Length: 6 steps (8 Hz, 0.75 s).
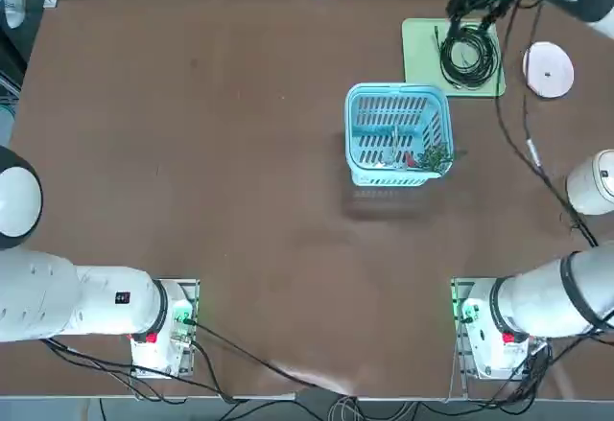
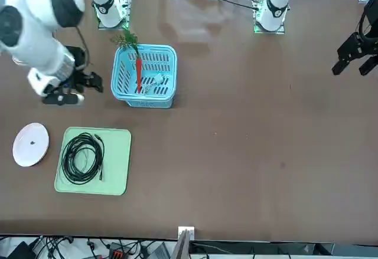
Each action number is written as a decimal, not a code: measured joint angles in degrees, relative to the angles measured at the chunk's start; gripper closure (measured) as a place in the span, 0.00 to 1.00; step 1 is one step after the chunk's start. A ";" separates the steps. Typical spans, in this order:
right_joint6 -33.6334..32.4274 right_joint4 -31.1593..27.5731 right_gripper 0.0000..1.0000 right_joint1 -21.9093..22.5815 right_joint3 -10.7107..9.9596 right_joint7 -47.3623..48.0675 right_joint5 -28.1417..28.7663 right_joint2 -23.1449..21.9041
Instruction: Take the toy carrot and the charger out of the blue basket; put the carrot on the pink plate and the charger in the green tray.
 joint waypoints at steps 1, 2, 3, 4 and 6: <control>3.43 -3.34 0.00 3.01 0.10 4.12 0.00 -0.60; 8.24 -7.39 0.00 5.91 0.16 7.58 -0.01 -1.03; 13.99 -12.28 0.00 8.19 0.21 10.54 -0.02 -1.51; 18.56 -17.07 0.00 9.68 0.21 12.32 -0.03 -2.25; 21.14 -22.94 0.00 11.46 0.19 14.46 -0.03 -4.83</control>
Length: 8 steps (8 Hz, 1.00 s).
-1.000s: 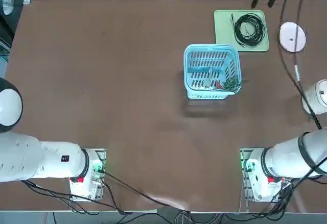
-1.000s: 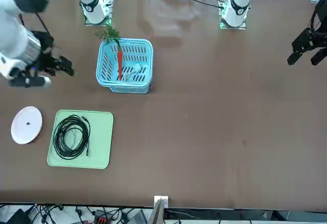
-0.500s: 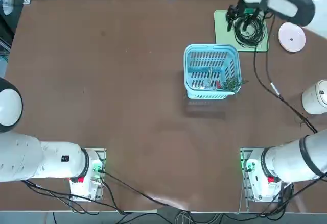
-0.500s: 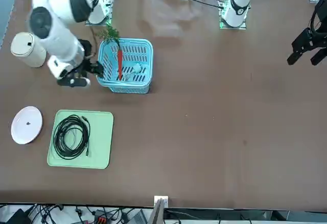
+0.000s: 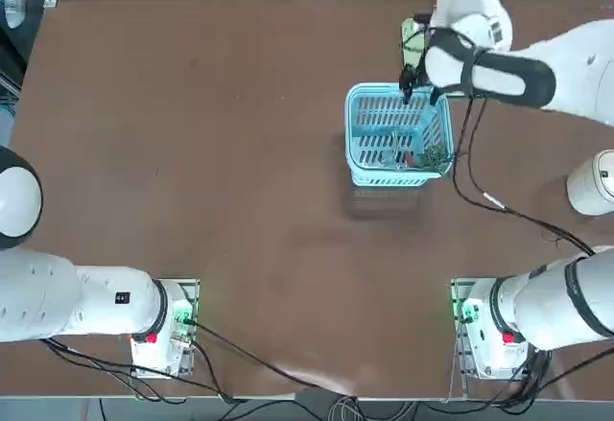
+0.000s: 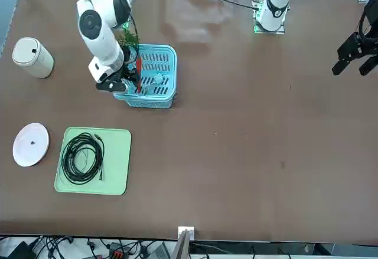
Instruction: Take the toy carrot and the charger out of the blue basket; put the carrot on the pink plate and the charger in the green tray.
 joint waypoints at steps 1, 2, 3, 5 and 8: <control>0.00 -1.51 0.00 0.82 0.00 1.32 0.00 -1.66; -0.03 -3.00 0.00 1.49 0.01 2.16 0.00 -3.16; -0.03 -4.65 0.00 2.16 0.00 2.65 0.00 -4.18; 0.42 -7.69 0.00 4.72 0.11 5.67 0.00 -5.00; 1.76 -11.73 0.00 7.07 0.18 8.89 0.00 -4.92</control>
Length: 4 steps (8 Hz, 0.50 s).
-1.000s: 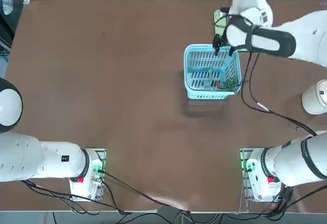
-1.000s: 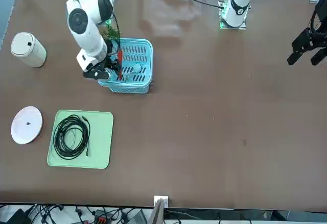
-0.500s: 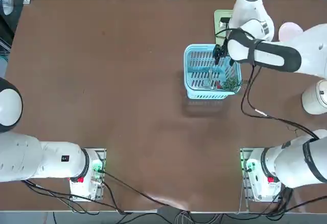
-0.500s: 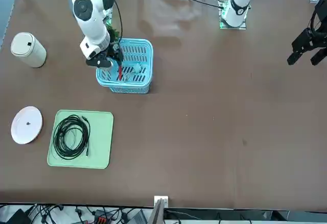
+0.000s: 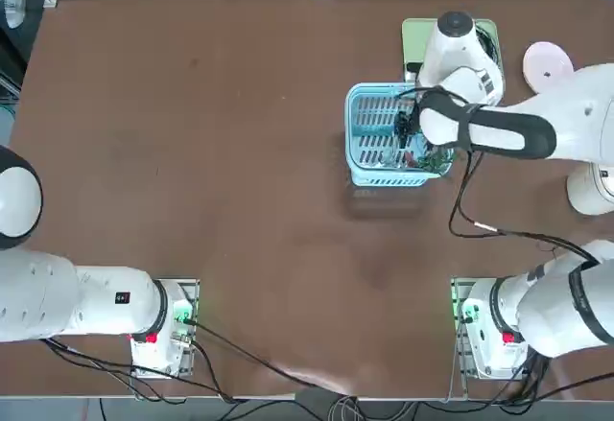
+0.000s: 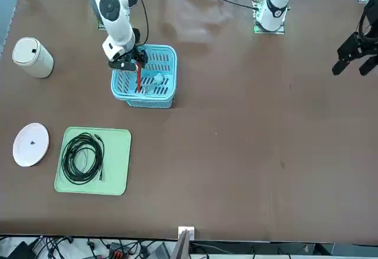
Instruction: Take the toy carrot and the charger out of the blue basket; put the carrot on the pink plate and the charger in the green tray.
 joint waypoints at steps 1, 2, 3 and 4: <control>1.84 -1.80 0.00 0.42 0.00 0.44 0.00 0.01; 5.02 -3.81 0.00 1.14 0.00 1.47 0.00 0.09; 8.33 -5.69 0.00 2.01 0.00 2.58 0.00 0.36; 10.89 -7.09 0.00 3.05 0.01 3.86 0.00 0.86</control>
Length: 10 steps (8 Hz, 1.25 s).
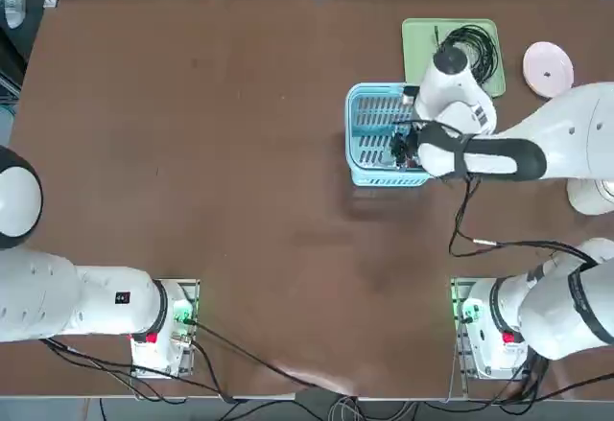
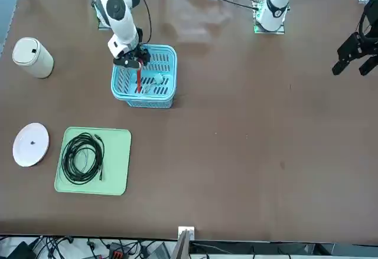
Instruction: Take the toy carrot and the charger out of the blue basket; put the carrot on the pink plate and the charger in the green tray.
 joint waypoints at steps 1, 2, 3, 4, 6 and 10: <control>1.69 -0.72 0.00 0.84 0.00 0.93 0.00 0.75; 3.18 -1.14 0.00 1.48 0.00 1.48 0.00 1.52; 4.04 -1.46 0.00 1.82 0.00 1.74 0.00 1.91; 4.43 -1.88 0.00 1.96 0.00 1.79 0.00 2.05; 4.67 -2.21 0.01 2.01 -0.01 1.81 0.00 2.15; 2.70 -2.29 0.56 1.47 -0.61 0.83 -0.01 2.18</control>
